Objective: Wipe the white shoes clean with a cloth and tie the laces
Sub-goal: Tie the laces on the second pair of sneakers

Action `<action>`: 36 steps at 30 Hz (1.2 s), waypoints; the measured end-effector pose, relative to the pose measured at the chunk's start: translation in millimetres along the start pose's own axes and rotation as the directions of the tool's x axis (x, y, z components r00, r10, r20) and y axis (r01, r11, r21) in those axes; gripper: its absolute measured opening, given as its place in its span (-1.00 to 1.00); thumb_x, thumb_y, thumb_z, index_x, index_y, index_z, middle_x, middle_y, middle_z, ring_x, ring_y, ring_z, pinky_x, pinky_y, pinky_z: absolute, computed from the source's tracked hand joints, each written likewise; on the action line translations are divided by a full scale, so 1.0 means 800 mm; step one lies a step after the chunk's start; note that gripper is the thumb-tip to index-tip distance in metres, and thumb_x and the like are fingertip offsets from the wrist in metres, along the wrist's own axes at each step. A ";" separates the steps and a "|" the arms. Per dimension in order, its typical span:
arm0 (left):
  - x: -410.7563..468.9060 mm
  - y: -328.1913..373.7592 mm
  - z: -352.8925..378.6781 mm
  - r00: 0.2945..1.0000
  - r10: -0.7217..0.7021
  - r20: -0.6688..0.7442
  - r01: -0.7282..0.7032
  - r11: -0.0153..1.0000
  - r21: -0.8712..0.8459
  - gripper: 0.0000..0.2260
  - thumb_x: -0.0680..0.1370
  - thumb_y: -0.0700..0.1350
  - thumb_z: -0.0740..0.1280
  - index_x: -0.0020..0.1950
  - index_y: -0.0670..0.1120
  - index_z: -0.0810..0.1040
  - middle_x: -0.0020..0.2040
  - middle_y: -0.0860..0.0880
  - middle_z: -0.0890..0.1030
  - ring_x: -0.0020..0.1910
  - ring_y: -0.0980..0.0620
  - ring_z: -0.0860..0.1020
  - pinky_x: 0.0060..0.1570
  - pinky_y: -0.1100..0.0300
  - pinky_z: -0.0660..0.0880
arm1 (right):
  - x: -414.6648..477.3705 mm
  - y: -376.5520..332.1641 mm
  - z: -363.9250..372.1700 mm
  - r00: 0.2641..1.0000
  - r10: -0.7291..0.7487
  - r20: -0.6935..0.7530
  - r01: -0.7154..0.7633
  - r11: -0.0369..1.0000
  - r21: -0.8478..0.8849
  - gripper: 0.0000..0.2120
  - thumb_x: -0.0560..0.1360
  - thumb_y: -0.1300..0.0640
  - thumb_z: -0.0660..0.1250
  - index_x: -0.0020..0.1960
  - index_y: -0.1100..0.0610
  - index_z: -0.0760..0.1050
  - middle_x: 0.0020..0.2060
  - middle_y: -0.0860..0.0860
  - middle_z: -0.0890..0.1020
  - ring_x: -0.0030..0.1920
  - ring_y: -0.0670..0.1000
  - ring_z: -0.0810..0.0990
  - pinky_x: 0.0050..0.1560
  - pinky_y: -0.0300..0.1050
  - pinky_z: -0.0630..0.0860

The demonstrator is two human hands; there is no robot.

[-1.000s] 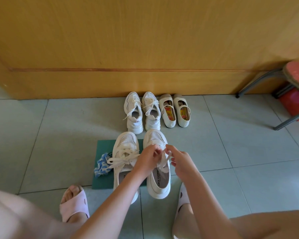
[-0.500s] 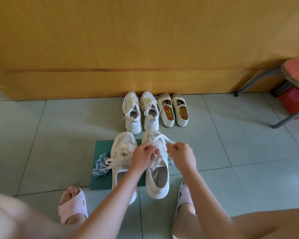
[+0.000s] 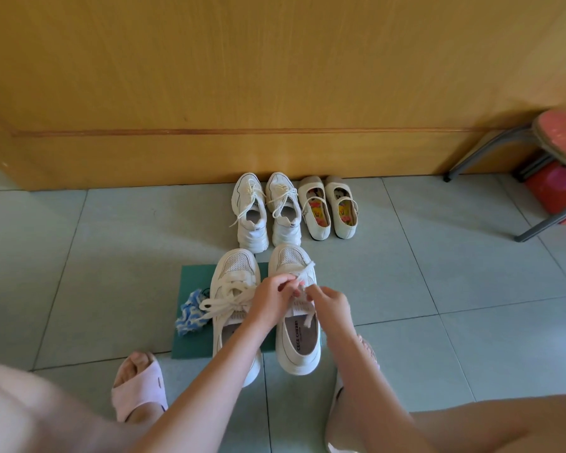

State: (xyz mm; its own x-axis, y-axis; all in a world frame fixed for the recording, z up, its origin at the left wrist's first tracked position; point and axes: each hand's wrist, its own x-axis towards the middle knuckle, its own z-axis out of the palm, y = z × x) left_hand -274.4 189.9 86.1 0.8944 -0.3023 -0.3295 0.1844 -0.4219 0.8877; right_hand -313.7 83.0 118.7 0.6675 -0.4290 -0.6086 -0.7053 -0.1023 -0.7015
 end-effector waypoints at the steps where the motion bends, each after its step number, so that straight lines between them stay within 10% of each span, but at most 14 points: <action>1: 0.000 0.001 0.001 0.999 0.024 0.040 -0.026 0.999 0.045 -0.78 0.62 -0.11 0.18 -0.12 -0.06 0.59 -0.28 0.09 0.57 -0.26 0.14 0.52 -0.21 0.32 0.39 | 0.004 -0.009 -0.003 0.999 -0.049 -0.015 0.049 0.998 -0.049 -0.73 0.48 0.10 0.24 -0.36 0.14 0.46 -0.45 0.05 0.46 -0.15 0.06 0.40 -0.12 -0.08 0.33; 7: 0.001 0.008 0.003 0.989 0.026 0.143 -0.048 0.987 0.151 -0.82 0.56 -0.02 0.28 0.02 -0.09 0.58 -0.12 0.05 0.59 -0.16 0.13 0.54 -0.27 0.46 0.32 | 0.018 -0.082 -0.016 0.909 -0.416 0.028 0.400 0.852 -0.339 -0.66 0.53 0.09 0.22 -0.37 0.22 0.36 -0.52 0.01 0.30 -0.34 0.02 0.24 -0.02 -0.07 0.22; 11: 0.000 0.010 -0.001 0.993 0.022 0.112 -0.026 0.999 0.030 -0.78 0.57 -0.01 0.27 -0.08 -0.13 0.61 -0.22 0.07 0.63 -0.20 0.08 0.58 -0.20 0.33 0.45 | 0.036 -0.094 -0.016 0.799 -0.601 -0.024 0.523 0.715 -0.464 -0.82 0.55 0.02 0.26 -0.12 0.10 0.53 -0.09 0.01 0.53 0.04 0.08 0.38 0.19 -0.07 0.19; 14: 0.002 0.011 -0.003 0.997 -0.023 0.069 0.026 0.999 -0.034 -0.78 0.59 -0.08 0.25 -0.22 -0.05 0.57 -0.23 0.06 0.63 -0.29 0.16 0.53 -0.33 0.46 0.39 | 0.045 -0.078 -0.018 0.806 -0.592 -0.020 0.490 0.686 -0.537 -0.75 0.55 0.12 0.25 0.21 0.12 0.49 0.18 0.05 0.46 0.19 0.09 0.32 0.21 -0.10 0.25; 20: 0.003 0.016 -0.005 0.997 -0.049 0.057 0.050 0.998 -0.030 -0.74 0.60 -0.10 0.23 -0.29 -0.08 0.51 -0.35 0.11 0.56 -0.44 0.30 0.47 -0.39 0.51 0.33 | 0.046 -0.028 -0.018 0.869 -0.402 0.288 0.494 0.716 -0.493 -0.81 0.54 0.08 0.28 0.09 0.09 0.58 0.04 -0.02 0.63 0.17 0.03 0.41 0.15 -0.06 0.36; 30: 0.006 0.017 -0.006 0.982 -0.191 0.011 0.183 0.924 -0.337 -0.84 0.53 -0.18 0.33 0.01 -0.24 0.64 -0.29 -0.02 0.63 -0.39 0.30 0.58 -0.35 0.53 0.42 | 0.040 -0.034 -0.043 0.862 -0.425 0.278 0.502 0.796 -0.338 -0.87 0.34 0.13 0.51 -0.28 0.05 0.56 -0.35 -0.03 0.60 -0.32 -0.09 0.52 -0.25 -0.24 0.45; 36: 0.001 0.018 -0.007 0.970 -0.242 0.031 0.238 0.910 -0.340 -0.86 0.49 -0.21 0.39 0.03 -0.19 0.63 -0.23 0.01 0.61 -0.32 0.22 0.57 -0.34 0.50 0.45 | 0.045 -0.017 -0.046 0.853 -0.322 0.410 0.489 0.767 -0.415 -0.93 0.40 0.19 0.47 -0.13 0.17 0.63 -0.32 -0.05 0.61 -0.30 -0.10 0.52 -0.28 -0.45 0.41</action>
State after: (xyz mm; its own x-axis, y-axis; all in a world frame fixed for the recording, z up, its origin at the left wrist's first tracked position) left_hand -268.8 188.8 100.5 0.8100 -0.2175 -0.5446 0.5194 -0.1651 0.8385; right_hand -289.0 35.8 119.9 0.8944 0.0350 -0.4459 -0.3139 -0.6609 -0.6816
